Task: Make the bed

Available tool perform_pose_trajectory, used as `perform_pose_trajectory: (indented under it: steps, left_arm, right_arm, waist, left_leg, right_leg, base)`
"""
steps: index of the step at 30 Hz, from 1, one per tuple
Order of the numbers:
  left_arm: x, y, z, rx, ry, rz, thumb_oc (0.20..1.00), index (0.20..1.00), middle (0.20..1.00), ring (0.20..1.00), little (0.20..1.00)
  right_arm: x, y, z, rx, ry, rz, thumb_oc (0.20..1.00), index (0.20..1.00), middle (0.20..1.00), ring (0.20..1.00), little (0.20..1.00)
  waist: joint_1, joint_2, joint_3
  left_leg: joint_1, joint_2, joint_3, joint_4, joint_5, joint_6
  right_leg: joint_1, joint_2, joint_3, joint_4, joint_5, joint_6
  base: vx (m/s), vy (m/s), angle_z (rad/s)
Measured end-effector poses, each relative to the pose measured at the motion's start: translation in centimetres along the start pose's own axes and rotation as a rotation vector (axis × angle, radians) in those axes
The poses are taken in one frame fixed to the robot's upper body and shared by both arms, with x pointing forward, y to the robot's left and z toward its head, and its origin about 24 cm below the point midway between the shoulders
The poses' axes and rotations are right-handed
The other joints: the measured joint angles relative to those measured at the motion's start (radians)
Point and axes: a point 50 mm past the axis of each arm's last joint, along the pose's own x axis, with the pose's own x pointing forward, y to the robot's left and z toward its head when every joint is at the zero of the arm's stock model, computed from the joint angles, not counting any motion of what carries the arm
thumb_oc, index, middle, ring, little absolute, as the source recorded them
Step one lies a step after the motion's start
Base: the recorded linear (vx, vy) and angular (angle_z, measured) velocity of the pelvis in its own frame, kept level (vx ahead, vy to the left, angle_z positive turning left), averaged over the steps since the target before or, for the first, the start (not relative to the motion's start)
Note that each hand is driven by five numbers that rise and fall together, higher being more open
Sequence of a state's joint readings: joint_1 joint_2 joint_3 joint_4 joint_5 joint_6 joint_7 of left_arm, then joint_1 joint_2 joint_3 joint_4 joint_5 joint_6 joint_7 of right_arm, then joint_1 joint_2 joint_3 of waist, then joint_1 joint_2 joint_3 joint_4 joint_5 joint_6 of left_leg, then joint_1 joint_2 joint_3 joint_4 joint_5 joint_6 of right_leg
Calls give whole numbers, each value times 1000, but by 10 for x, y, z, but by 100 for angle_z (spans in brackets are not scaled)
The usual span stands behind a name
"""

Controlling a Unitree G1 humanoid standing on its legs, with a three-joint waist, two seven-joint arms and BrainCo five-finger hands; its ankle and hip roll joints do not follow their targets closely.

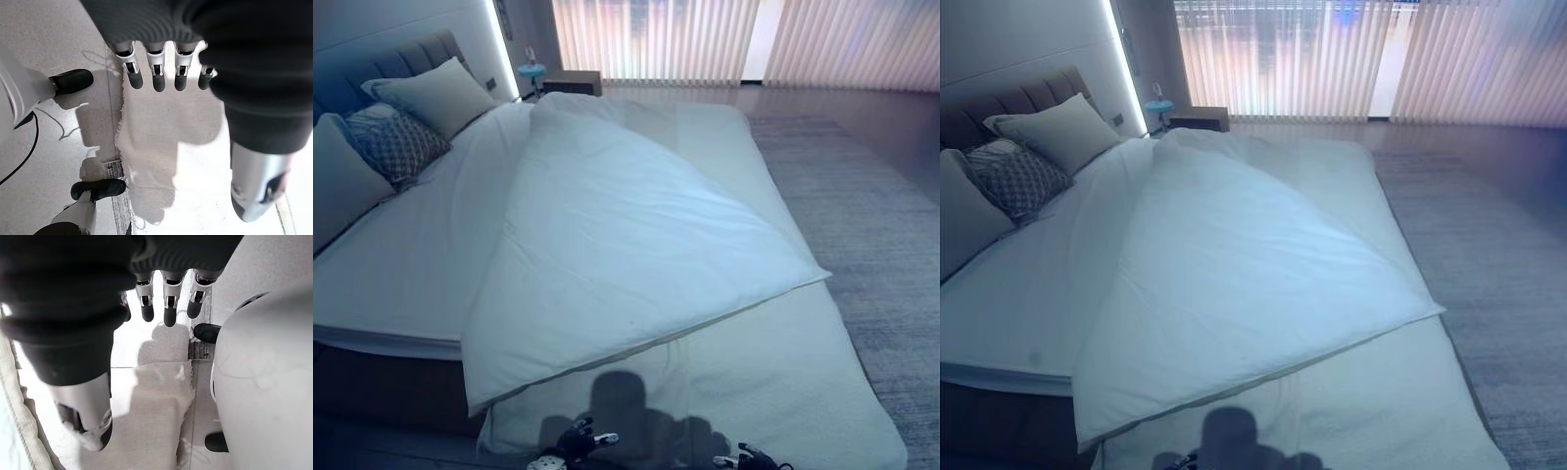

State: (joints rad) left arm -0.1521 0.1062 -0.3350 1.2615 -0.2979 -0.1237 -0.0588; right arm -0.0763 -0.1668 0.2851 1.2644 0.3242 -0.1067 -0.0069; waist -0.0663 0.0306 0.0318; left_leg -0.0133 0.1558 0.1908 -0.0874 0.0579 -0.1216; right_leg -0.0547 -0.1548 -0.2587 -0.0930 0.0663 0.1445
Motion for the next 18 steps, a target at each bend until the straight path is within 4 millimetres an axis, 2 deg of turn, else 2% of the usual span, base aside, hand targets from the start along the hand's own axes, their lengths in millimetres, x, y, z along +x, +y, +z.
perform_pose_trajectory:
  steps: [4,8,10,13,14,15,16,17,18]
  left_arm:
    - [0,0,2,-16,-6,3,1000,1000,1000,1000,1000]
    - [4,-1,22,-137,-74,22,1000,1000,1000,1000,1000]
    - [8,-3,49,-232,-140,37,1000,1000,1000,1000,1000]
    - [9,-6,88,-302,-240,28,1000,1000,1000,1000,1000]
    - [8,-6,110,-356,-304,18,1000,1000,1000,1000,1000]
    - [7,-8,124,-367,-337,8,1000,1000,1000,1000,1000]
    - [4,-7,154,-397,-403,5,1000,1000,1000,1000,1000]
    - [2,-9,165,-415,-428,-3,1000,1000,1000,1000,1000]
    - [-4,-10,191,-453,-493,-23,1000,1000,1000,1000,1000]
  right_arm:
    - [1,-2,4,-4,-14,-4,1000,1000,1000,1000,1000]
    - [3,0,16,-15,-47,-2,1000,1000,1000,1000,1000]
    - [5,5,40,-35,-116,9,1000,1000,1000,1000,1000]
    - [7,8,61,-30,-171,10,1000,1000,1000,1000,1000]
    - [6,10,72,-33,-206,16,1000,1000,1000,1000,1000]
    - [6,12,81,-32,-233,20,1000,1000,1000,1000,1000]
    - [5,18,101,-38,-289,34,1000,1000,1000,1000,1000]
    - [4,21,113,-41,-323,45,1000,1000,1000,1000,1000]
    - [1,26,131,-53,-384,67,1000,1000,1000,1000,1000]
  waist:
    - [-1,8,26]
    - [-1,3,57]
    - [-4,-12,106]
    - [-8,-30,156]
    - [-6,-40,176]
    - [-8,-46,194]
    - [-20,-62,226]
    - [-29,-61,243]
    - [-36,-68,262]
  left_leg:
    - [-2,1,2,0,0,0]
    - [-63,2,3,14,2,2]
    - [-108,1,3,33,7,1]
    - [-138,-1,1,45,16,4]
    - [-168,-1,-1,58,15,4]
    - [-182,-1,-1,67,18,3]
    - [-249,-3,-5,130,13,8]
    - [-272,0,-11,143,11,10]
    - [-329,3,-20,177,10,8]
  right_leg:
    - [-5,1,5,0,-3,4]
    - [-73,1,16,20,2,6]
    - [-132,-2,37,49,13,-4]
    - [-173,-7,42,81,12,-3]
    - [-221,-12,51,124,-2,4]
    - [-237,-13,52,138,-4,3]
    - [-303,-27,55,205,-26,3]
    - [-326,-27,52,228,-34,-1]
    - [-386,-33,54,277,-46,-2]
  base:
    - [-53,-1,-4]
    - [-139,9,-6]
    - [-154,12,-20]
    - [-184,-3,-6]
    - [-185,-28,-5]
    - [-273,-54,-1]
    - [-144,-42,13]
    - [-188,-51,16]
    - [-137,-29,17]
